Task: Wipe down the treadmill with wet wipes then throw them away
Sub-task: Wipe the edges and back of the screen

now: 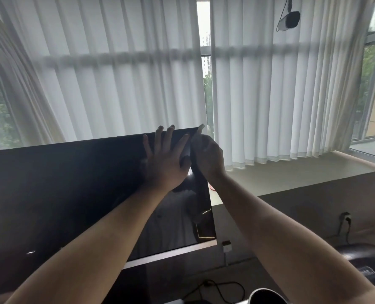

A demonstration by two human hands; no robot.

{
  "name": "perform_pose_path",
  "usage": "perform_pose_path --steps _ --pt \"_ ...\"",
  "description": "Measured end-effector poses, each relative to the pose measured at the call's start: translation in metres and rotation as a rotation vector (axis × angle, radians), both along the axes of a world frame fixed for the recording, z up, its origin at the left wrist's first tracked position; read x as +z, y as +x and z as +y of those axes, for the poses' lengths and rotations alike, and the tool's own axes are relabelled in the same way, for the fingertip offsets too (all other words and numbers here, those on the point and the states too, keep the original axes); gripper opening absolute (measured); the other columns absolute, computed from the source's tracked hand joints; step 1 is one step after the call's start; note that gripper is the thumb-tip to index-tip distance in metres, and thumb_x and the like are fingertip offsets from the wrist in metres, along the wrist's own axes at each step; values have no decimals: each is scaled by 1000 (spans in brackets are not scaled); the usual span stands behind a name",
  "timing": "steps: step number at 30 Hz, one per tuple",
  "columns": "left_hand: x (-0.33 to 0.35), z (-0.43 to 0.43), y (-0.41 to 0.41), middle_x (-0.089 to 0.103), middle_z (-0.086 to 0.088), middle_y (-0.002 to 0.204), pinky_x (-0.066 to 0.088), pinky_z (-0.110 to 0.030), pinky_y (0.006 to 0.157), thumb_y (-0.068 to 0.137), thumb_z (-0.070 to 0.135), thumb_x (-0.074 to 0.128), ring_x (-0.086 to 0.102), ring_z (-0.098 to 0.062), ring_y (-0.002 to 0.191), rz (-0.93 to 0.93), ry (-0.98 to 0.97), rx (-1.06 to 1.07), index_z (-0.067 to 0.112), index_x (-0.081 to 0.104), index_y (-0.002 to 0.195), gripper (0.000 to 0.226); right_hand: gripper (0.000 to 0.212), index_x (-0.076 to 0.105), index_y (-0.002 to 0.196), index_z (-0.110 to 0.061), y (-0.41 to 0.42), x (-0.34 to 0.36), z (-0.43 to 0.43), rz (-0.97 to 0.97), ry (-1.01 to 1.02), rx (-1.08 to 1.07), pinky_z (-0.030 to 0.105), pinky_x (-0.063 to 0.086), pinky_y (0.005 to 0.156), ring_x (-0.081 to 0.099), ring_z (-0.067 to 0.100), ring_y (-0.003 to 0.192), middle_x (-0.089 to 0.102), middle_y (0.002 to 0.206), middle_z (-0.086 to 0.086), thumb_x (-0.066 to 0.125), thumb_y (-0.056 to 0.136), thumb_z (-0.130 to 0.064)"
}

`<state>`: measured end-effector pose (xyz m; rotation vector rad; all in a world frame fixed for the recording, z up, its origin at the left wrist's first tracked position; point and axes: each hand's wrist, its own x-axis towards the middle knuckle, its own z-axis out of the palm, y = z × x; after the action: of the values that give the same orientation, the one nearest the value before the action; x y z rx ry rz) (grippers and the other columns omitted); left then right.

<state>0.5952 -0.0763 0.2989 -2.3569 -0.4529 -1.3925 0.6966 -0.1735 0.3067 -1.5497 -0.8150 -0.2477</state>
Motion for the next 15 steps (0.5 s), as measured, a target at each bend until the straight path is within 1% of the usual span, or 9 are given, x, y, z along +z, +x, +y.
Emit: perform_pose_path --steps 1,3,6,8,9,11,12,14,15 --pt "0 0 0 37 -10 159 10 -68 116 85 33 64 26 -39 148 -1 -8 -4 29 52 145 61 28 67 108 -17 -2 -8 -2 5 18 17 10 39 63 62 9 79 65 85 -12 49 104 -39" --pt "0 0 0 35 -9 160 6 -66 117 87 35 63 24 -38 149 4 -24 -10 31 50 146 60 22 68 104 -17 -2 -26 -7 16 56 57 11 44 66 63 4 80 68 87 -11 54 103 -34" --pt "0 0 0 32 -9 162 1 -64 118 87 35 62 20 -38 151 25 -49 -25 31 48 147 62 22 69 99 -16 -2 -42 -13 12 63 72 23 50 73 65 7 83 72 88 -6 57 102 -34" --pt "0 0 -1 32 -9 162 2 -64 118 86 34 62 20 -38 151 30 -45 -20 30 49 147 63 22 69 100 -16 0 -40 -13 20 37 68 26 50 72 65 9 83 72 89 -5 57 101 -35" --pt "0 1 -1 33 -9 161 3 -65 118 86 35 63 21 -38 151 27 -36 -15 30 49 147 62 22 70 102 -16 0 -37 -13 24 26 69 24 49 69 65 8 82 71 90 -5 57 101 -35" --pt "0 1 0 34 -9 160 6 -65 118 86 36 64 23 -37 150 18 -19 -4 30 51 145 61 24 69 110 -17 1 -25 -12 16 8 52 8 42 62 62 -1 80 70 92 -7 57 100 -36" --pt "0 1 0 35 -9 160 7 -65 118 86 36 65 24 -37 150 11 -11 0 30 52 145 60 25 68 114 -18 2 -17 -11 11 6 34 5 40 60 60 -2 79 68 92 -9 58 100 -36" --pt "0 1 0 36 -9 159 8 -66 117 85 35 65 25 -37 149 1 -2 2 29 52 144 61 26 65 117 -21 3 -1 -7 23 17 8 4 37 60 59 1 79 64 94 -11 58 98 -36" --pt "0 1 0 36 -9 159 8 -66 117 85 34 65 25 -38 149 1 0 -1 29 52 145 61 26 64 118 -21 4 7 -5 37 27 6 7 38 62 59 2 80 63 93 -12 58 98 -37"
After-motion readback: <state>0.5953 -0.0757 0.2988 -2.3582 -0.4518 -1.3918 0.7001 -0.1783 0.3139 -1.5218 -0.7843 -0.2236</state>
